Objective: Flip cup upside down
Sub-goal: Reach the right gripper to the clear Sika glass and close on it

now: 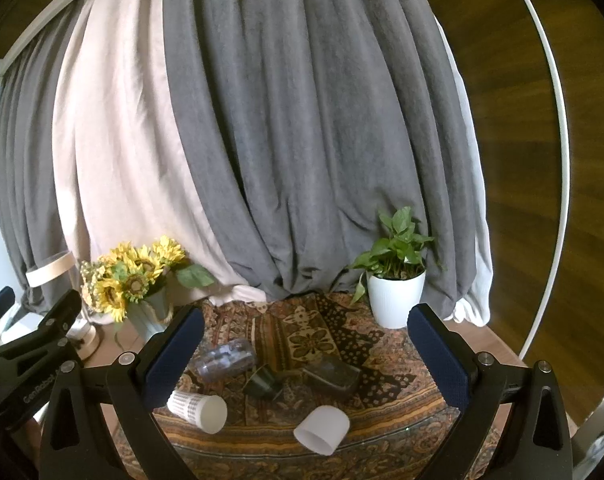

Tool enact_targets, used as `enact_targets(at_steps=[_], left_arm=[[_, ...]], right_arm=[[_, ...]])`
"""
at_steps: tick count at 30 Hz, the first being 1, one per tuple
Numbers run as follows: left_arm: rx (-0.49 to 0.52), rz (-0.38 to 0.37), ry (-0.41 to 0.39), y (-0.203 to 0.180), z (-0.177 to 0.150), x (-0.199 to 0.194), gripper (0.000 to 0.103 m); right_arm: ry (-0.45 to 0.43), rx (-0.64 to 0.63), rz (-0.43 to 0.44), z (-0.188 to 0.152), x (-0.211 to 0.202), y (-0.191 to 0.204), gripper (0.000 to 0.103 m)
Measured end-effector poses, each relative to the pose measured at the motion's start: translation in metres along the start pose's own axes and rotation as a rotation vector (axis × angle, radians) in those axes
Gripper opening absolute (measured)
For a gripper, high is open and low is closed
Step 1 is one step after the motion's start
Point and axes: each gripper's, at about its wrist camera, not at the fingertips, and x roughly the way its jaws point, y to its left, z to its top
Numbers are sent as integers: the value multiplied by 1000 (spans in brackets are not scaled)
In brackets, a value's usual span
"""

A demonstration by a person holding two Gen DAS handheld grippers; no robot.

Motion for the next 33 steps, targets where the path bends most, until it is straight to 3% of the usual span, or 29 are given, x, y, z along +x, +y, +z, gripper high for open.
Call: enact_targets(at_steps=[12, 17, 26, 33], left_arm=[[12, -5, 14, -10, -2, 5, 103], [27, -14, 85, -28, -11, 17, 103], [3, 55, 275, -72, -38, 55, 103], [-72, 159, 428, -98, -68, 87, 103]], right_arm=[[7, -1, 0, -2, 4, -4, 102], [72, -25, 16, -3, 20, -11, 102], [378, -119, 133, -18, 101, -41, 102], [579, -231, 237, -34, 166, -51, 102]])
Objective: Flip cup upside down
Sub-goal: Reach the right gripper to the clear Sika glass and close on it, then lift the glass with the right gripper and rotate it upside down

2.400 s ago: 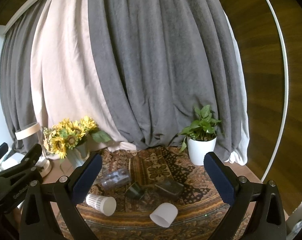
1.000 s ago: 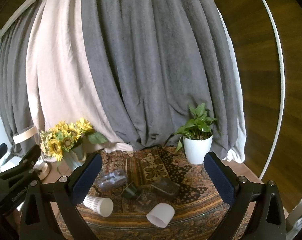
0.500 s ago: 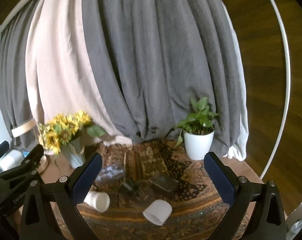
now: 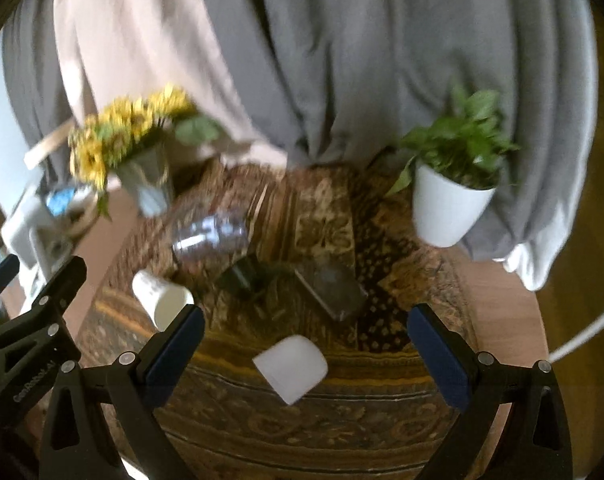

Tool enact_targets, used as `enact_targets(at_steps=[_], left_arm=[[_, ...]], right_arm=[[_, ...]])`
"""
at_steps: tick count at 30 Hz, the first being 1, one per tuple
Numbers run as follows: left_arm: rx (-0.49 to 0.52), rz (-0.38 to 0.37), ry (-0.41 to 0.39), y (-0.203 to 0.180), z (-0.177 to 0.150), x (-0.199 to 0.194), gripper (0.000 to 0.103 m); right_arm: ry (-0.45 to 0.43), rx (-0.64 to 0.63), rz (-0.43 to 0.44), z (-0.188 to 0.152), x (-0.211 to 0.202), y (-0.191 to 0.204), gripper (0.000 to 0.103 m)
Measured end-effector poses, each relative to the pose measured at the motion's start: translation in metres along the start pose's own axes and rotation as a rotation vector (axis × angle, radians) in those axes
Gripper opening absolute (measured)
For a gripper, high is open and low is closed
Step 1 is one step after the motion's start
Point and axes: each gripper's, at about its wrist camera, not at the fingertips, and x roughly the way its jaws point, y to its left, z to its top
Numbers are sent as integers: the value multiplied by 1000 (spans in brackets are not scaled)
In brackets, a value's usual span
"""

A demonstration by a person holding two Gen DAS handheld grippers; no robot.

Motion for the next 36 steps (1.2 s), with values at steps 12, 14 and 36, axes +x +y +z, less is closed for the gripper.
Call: enact_targets(at_steps=[12, 14, 36], left_arm=[[-54, 112, 186, -47, -23, 56, 103], [-56, 126, 206, -55, -27, 65, 103], [-81, 173, 322, -84, -52, 120, 103]], right_arm=[[242, -200, 107, 23, 104, -19, 101], [286, -220, 117, 25, 123, -23, 101], [482, -338, 143, 11, 225, -31, 72]])
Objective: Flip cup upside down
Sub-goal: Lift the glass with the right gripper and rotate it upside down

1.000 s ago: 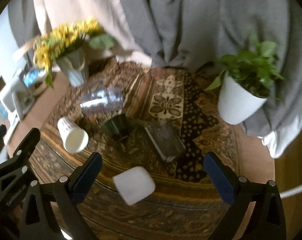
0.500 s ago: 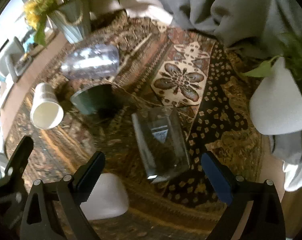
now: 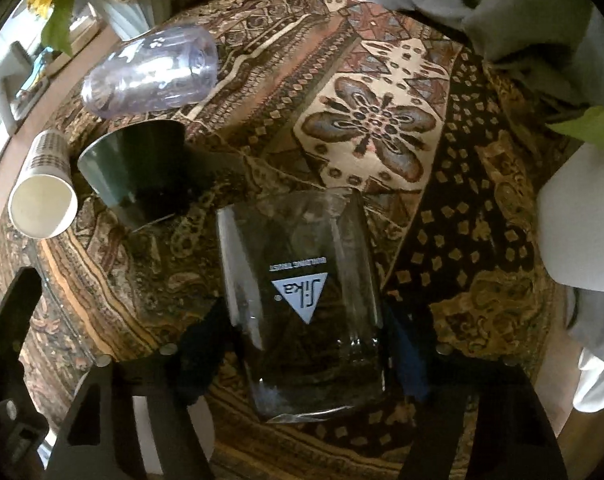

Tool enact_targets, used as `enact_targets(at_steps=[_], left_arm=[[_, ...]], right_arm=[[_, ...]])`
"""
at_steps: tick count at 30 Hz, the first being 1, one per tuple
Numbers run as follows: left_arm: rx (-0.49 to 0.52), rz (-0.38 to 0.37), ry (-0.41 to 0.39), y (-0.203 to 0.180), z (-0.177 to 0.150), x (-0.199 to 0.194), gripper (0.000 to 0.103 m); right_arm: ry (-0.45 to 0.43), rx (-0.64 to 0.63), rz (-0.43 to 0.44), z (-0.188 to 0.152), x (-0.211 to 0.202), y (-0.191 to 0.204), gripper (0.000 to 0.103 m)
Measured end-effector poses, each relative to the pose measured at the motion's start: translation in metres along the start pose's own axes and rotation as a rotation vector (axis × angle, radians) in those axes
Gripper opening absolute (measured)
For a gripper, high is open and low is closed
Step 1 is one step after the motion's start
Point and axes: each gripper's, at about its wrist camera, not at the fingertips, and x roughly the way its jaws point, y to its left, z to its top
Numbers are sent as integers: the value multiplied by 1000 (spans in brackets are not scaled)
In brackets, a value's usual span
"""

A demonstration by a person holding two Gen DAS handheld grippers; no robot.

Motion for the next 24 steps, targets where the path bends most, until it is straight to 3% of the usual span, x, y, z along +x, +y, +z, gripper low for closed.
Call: enact_targets(at_steps=[14, 24], left_arm=[[17, -34, -17, 5, 7, -5, 103], [83, -84, -80, 28, 18, -26, 103]], right_arm=[[-3, 43, -7, 4, -6, -12, 70], [-25, 122, -32, -4, -49, 1, 70]])
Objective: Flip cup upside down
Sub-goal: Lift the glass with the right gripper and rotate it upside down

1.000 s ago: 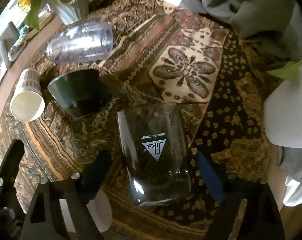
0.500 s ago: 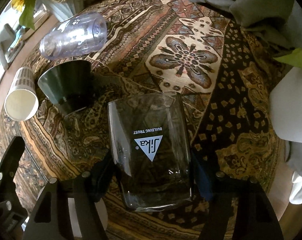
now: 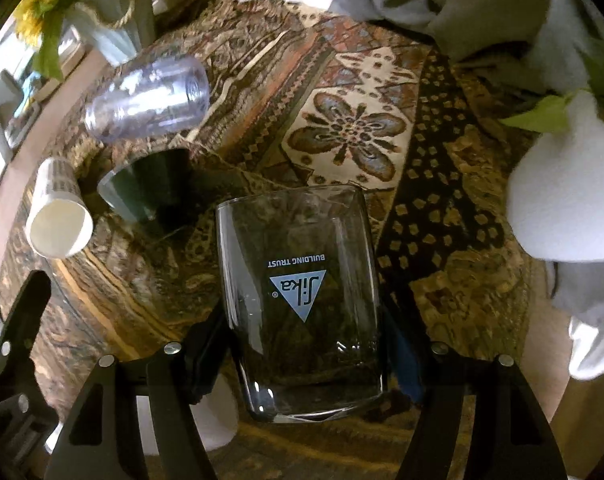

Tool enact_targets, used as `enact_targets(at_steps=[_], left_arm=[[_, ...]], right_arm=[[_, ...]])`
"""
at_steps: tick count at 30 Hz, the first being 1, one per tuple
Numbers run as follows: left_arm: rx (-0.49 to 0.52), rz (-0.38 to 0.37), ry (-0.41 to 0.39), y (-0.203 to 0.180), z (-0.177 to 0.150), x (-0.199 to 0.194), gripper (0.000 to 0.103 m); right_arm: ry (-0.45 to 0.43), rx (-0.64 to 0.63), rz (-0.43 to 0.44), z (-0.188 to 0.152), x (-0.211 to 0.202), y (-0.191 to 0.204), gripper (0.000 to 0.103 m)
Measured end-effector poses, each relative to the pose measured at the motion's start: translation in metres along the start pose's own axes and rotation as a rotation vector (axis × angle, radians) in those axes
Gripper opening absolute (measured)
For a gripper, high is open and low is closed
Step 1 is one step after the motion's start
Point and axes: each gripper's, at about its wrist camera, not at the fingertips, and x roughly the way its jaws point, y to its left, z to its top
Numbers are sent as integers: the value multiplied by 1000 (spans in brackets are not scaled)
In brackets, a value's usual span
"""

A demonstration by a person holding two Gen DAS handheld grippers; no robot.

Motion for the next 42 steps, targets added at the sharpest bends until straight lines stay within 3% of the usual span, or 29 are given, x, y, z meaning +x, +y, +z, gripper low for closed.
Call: enact_targets(at_steps=[11, 18, 22, 29, 38, 42], left_arm=[[133, -113, -122, 75, 19, -35, 103], [213, -113, -174, 127, 10, -36, 103], [203, -122, -166, 152, 2, -31, 103], [228, -117, -84, 174, -12, -5, 103], [257, -81, 24, 182, -33, 25, 103], [266, -70, 29, 181, -37, 26, 103]], right_arm=[[-98, 230, -9, -33, -70, 52, 70], [-81, 354, 22, -61, -78, 104, 70], [-46, 391, 23, -74, -64, 132, 70], [-5, 466, 47, -86, -31, 162, 70], [71, 499, 70, -94, 9, 176, 70], [74, 498, 70, -98, 17, 176, 70]])
